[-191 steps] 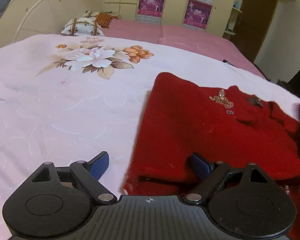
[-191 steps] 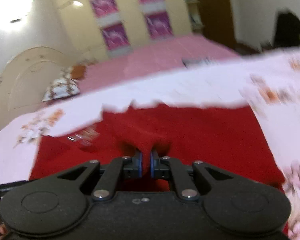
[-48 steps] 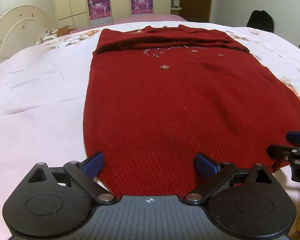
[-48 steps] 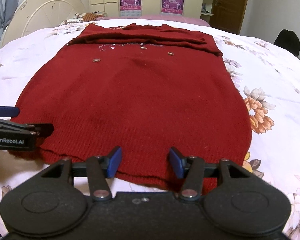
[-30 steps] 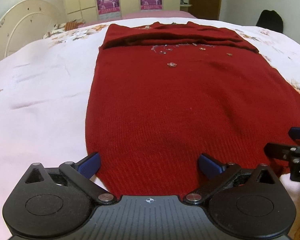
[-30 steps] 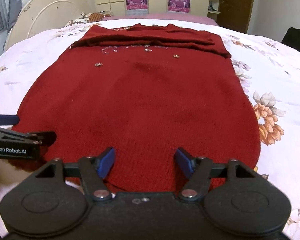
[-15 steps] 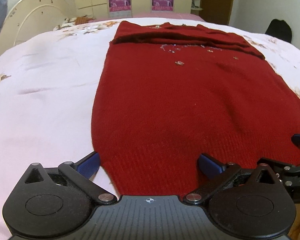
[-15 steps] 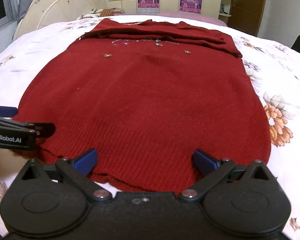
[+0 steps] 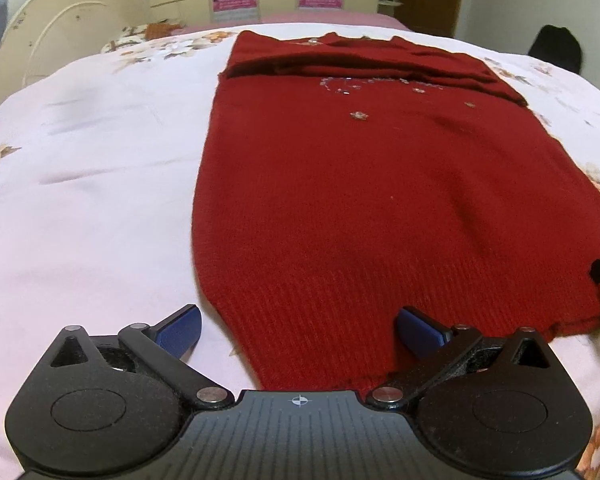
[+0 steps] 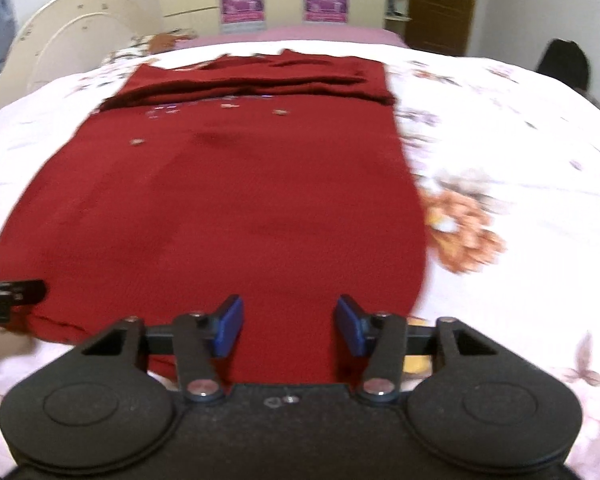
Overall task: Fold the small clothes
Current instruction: 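Lower both open tools onto the hem edge of the dress, then close the left tool on the hem while the right tool closes beside it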
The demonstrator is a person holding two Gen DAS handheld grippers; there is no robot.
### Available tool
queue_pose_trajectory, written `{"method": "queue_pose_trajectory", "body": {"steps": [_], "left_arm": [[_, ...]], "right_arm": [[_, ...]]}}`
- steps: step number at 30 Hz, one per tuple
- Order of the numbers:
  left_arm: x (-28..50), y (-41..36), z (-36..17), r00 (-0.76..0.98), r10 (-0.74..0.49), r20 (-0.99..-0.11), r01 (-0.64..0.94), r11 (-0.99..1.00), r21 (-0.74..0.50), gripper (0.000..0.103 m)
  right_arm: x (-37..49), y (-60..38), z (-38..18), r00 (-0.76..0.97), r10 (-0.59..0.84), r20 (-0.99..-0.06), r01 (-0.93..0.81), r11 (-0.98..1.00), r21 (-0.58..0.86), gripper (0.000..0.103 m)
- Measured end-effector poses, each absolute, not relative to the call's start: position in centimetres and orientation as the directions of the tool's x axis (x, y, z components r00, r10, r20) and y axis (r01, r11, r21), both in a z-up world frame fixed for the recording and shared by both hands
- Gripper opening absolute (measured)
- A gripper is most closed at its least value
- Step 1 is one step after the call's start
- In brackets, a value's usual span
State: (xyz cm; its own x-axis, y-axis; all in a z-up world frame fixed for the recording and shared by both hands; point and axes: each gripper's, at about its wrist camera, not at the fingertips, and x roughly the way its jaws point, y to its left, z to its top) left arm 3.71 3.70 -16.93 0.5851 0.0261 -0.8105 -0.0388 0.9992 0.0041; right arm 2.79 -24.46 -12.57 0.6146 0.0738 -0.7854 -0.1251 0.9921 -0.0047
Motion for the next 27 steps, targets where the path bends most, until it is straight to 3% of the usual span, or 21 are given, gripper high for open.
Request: {"method": "queue_pose_trajectory", "body": {"steps": [4, 10, 13, 15, 16, 22, 23, 24, 27], "left_arm": [[3.6, 4.0, -16.8, 0.581, 0.019, -0.814, -0.021, 1.0, 0.008, 0.103], [2.7, 5.8, -16.4, 0.588, -0.058, -0.806, -0.017, 0.996, -0.084, 0.087], [2.6, 7.0, -16.3, 0.595, -0.098, -0.798, -0.035, 0.988, -0.147, 0.071], [2.4, 7.8, -16.1, 0.598, -0.139, -0.789, -0.045, 0.977, -0.206, 0.049], [2.3, 8.1, -16.1, 0.597, -0.16, -0.786, -0.049, 0.971, -0.235, 0.044], [2.4, 9.4, -16.6, 0.588, -0.272, -0.762, -0.062, 0.924, -0.378, 0.041], [2.4, 9.5, -16.6, 0.587, -0.298, -0.753, -0.056, 0.912, -0.405, 0.031], [2.6, 9.4, -16.9, 0.573, -0.325, -0.752, -0.05, 0.903, -0.428, 0.004], [3.0, 8.9, -18.0, 0.549, -0.34, -0.764, -0.039, 0.902, -0.429, 0.004]], "right_arm": [[2.5, -26.3, -12.4, 0.616, 0.04, -0.787, -0.074, 0.997, -0.007, 0.05], [2.2, -28.0, -12.8, 0.59, 0.032, -0.807, -0.023, 0.999, 0.023, 0.052], [2.1, -28.3, -13.0, 0.581, 0.05, -0.813, -0.006, 0.998, 0.058, 0.053], [2.0, -28.4, -13.0, 0.577, 0.064, -0.814, -0.008, 0.997, 0.073, 0.053], [1.9, -28.5, -13.0, 0.576, 0.072, -0.815, -0.009, 0.997, 0.081, 0.053], [2.0, -28.2, -13.0, 0.564, 0.104, -0.819, -0.014, 0.993, 0.116, 0.054], [2.0, -28.0, -12.9, 0.561, 0.117, -0.82, -0.021, 0.992, 0.127, 0.054], [2.1, -27.9, -12.9, 0.558, 0.124, -0.82, -0.023, 0.991, 0.134, 0.053], [2.2, -28.1, -13.1, 0.555, 0.132, -0.821, -0.016, 0.989, 0.148, 0.045]]}}
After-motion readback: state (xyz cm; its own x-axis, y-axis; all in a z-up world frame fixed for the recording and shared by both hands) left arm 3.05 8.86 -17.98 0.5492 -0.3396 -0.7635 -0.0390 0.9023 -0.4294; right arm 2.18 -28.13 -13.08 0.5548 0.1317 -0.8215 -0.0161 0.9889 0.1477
